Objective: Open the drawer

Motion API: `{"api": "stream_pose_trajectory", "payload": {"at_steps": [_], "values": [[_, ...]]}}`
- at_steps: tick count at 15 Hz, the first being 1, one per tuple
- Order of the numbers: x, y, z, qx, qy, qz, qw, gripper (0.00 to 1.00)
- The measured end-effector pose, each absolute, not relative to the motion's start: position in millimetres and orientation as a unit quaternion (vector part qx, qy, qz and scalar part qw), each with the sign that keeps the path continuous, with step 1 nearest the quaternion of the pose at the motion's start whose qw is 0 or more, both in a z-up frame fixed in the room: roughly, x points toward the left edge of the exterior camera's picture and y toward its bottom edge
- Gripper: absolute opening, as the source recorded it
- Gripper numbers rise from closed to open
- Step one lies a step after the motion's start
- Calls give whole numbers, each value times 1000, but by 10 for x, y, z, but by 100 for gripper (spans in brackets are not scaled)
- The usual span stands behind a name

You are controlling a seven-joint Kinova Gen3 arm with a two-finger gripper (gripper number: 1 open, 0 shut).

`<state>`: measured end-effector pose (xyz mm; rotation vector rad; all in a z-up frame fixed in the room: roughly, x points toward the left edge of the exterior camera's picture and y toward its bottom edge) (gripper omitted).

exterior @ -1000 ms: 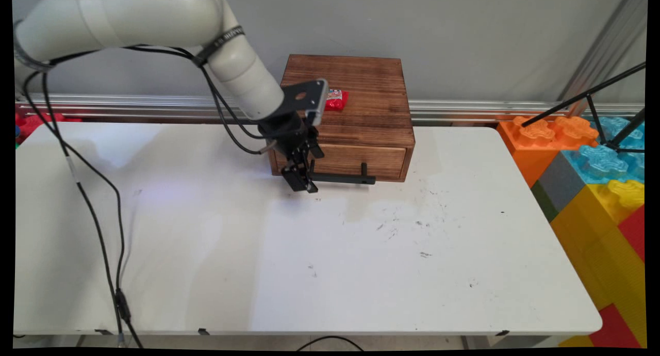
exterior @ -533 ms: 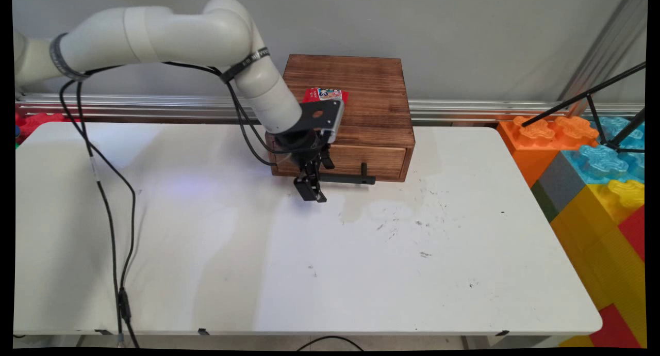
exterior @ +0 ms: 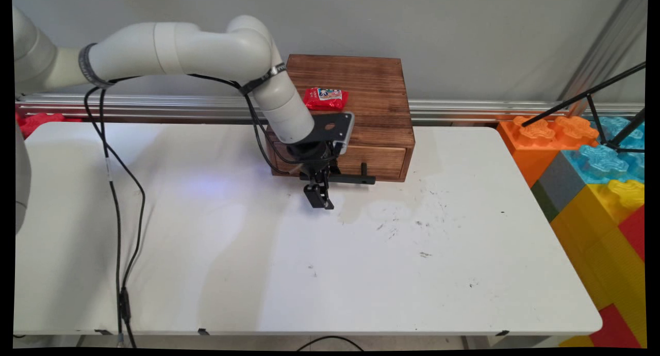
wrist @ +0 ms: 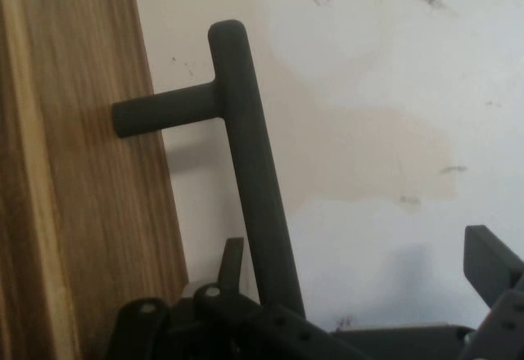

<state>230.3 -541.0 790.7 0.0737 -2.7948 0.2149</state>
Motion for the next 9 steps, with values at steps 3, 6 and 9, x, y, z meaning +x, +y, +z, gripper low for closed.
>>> {"api": "stream_pose_trajectory", "payload": {"at_steps": [3, 6, 9], "values": [[2239, -5432, 7836, 33, -983, 69, 168, 100], [2192, -5439, 7784, 37, -983, 65, 169, 100], [2159, -5427, 7752, 37, -983, 65, 169, 100]]}}
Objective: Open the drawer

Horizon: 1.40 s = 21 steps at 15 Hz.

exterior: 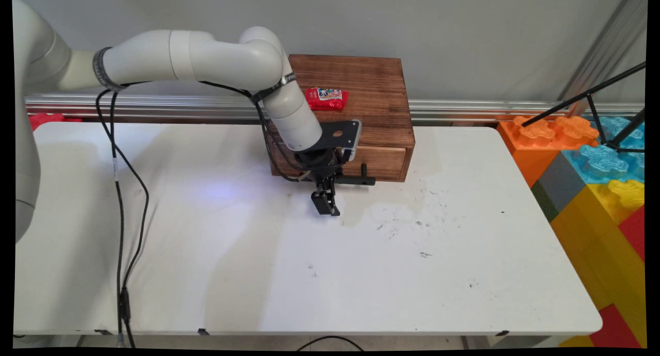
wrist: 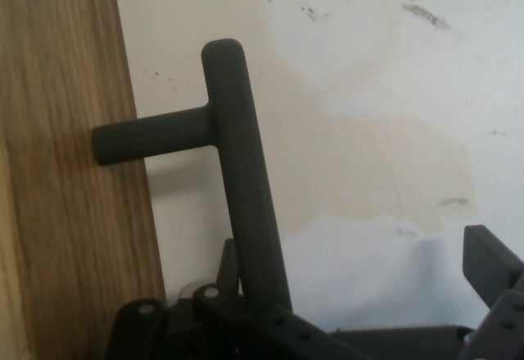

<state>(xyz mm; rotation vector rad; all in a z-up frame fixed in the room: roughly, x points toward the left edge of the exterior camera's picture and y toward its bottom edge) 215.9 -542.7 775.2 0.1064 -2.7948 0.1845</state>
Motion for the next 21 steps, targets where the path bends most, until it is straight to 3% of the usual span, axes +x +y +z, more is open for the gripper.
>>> {"api": "stream_pose_trajectory", "payload": {"at_steps": [21], "values": [[1804, -4714, 7763, 75, -982, 79, 156, 100]]}}
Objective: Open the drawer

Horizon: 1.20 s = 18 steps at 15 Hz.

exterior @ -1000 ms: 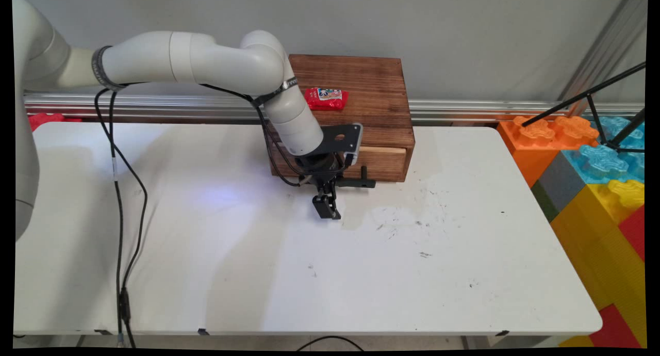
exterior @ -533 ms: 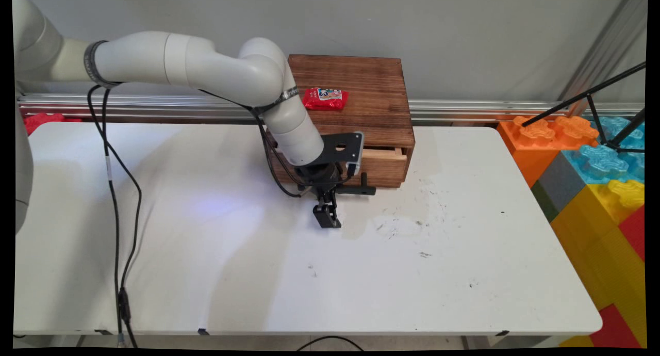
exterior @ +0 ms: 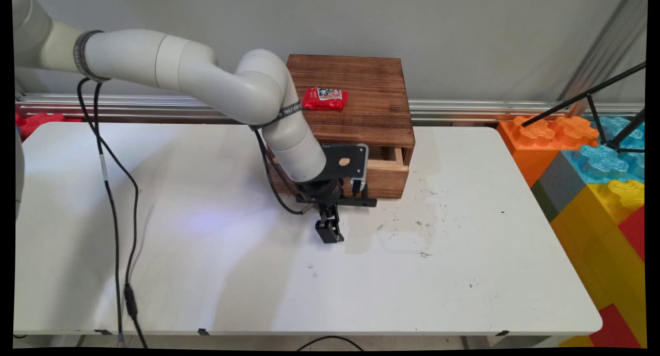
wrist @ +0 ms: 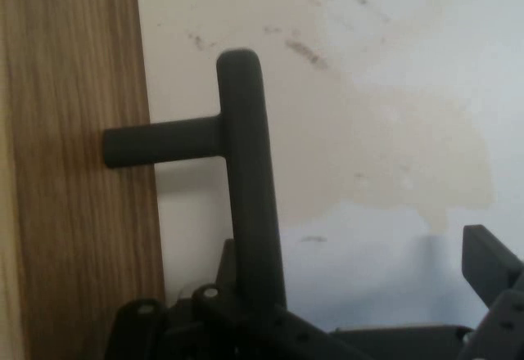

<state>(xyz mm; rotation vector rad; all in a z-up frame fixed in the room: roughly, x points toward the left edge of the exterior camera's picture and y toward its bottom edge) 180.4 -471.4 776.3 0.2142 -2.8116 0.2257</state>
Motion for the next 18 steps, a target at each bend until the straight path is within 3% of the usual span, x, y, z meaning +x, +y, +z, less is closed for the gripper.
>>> {"api": "stream_pose_trajectory", "payload": {"at_steps": [18], "values": [[1486, -3913, 7853, 84, -982, 71, 151, 100]]}}
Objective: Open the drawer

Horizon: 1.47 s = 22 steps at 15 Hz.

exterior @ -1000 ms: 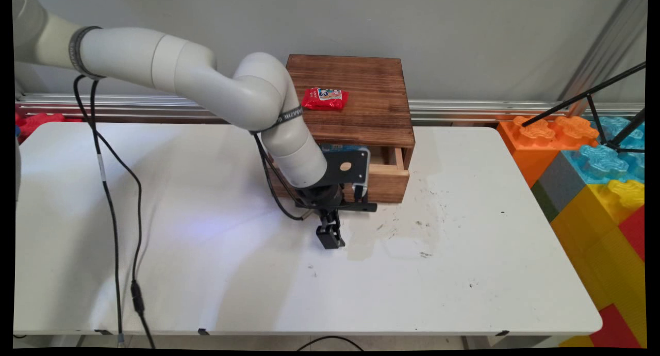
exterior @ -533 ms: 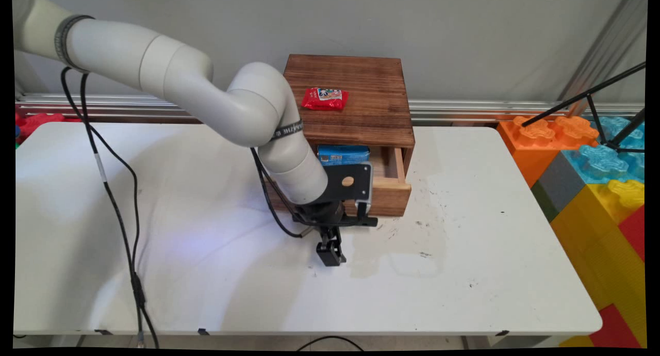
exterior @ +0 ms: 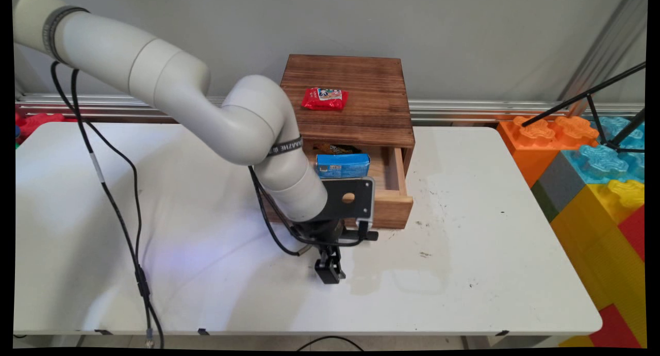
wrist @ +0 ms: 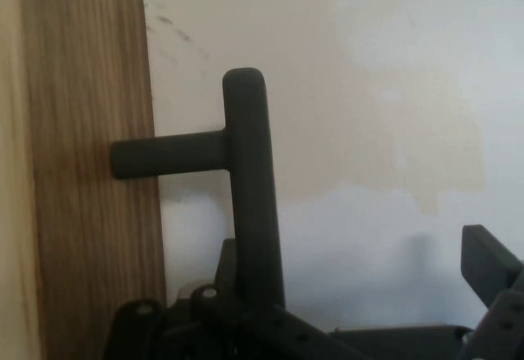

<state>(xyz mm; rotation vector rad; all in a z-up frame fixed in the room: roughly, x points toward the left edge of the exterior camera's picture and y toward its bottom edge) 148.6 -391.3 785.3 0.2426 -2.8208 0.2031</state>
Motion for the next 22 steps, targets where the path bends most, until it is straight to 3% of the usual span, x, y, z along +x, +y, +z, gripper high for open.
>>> {"api": "stream_pose_trajectory", "payload": {"at_steps": [22], "values": [[1364, -3062, 7962, 59, -986, 48, 147, 100]]}}
